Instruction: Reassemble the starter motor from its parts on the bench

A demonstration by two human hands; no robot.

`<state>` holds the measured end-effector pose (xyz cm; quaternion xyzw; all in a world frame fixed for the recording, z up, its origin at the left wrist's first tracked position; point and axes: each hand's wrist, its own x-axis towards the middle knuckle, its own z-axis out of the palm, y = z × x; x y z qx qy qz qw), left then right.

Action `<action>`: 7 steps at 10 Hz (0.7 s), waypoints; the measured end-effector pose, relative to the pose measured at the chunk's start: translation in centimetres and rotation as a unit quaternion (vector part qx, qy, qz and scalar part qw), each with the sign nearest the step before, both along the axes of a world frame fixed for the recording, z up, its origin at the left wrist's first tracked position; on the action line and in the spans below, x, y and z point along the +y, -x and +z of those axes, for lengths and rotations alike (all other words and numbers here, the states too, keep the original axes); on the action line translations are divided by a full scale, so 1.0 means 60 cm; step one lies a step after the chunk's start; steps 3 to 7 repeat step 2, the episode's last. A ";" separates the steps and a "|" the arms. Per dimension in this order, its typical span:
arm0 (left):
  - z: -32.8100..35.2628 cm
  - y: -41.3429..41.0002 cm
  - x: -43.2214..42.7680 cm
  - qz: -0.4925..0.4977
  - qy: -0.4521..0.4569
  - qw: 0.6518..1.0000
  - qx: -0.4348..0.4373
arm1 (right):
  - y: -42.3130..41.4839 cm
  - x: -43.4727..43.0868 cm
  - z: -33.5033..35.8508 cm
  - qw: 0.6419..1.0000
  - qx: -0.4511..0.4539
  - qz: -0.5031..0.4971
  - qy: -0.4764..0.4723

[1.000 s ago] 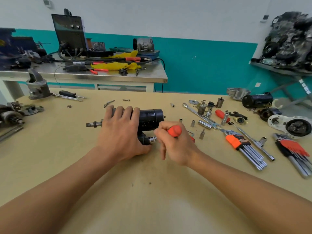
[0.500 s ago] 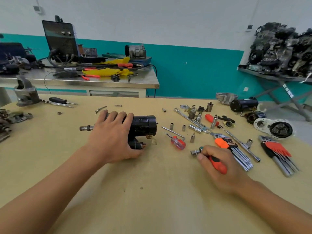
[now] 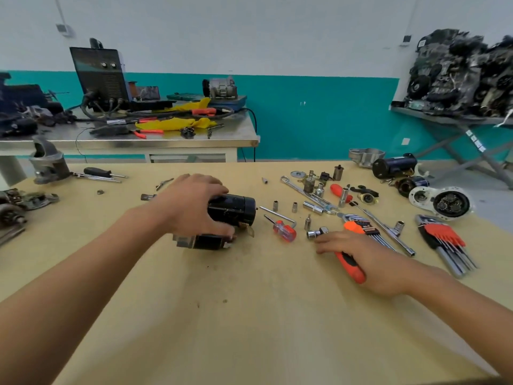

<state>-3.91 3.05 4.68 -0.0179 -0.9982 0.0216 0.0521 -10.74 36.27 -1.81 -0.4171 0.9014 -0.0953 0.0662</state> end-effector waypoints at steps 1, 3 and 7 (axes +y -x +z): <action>0.053 -0.059 -0.033 -0.055 -0.242 0.963 0.101 | -0.002 0.005 0.000 0.992 0.055 -0.008 -0.109; 0.107 -0.126 -0.088 -0.106 -0.295 0.919 0.240 | -0.012 0.015 0.023 0.991 0.104 -0.035 -0.074; 0.107 -0.126 -0.088 -0.106 -0.295 0.919 0.240 | -0.012 0.015 0.023 0.991 0.104 -0.035 -0.074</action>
